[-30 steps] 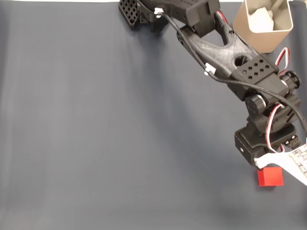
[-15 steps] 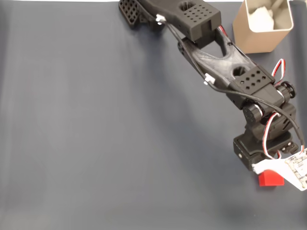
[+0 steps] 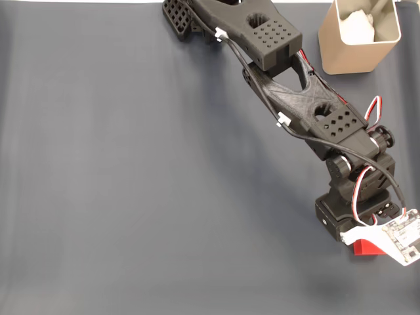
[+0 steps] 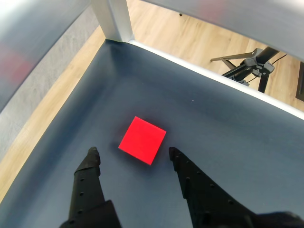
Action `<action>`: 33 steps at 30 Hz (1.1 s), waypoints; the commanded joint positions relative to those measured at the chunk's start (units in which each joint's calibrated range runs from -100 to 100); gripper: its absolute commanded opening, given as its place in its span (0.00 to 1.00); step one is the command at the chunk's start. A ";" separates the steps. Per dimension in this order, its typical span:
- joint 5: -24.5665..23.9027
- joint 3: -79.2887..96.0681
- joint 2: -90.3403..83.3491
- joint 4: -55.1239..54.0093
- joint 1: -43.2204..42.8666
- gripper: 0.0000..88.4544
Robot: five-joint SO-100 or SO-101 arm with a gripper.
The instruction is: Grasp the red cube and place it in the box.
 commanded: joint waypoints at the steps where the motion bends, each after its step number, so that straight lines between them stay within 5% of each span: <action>1: 0.44 -3.37 -0.53 -1.87 0.67 0.39; 33: 0.49 -4.28 -0.27 -6.79 -2.03 0.39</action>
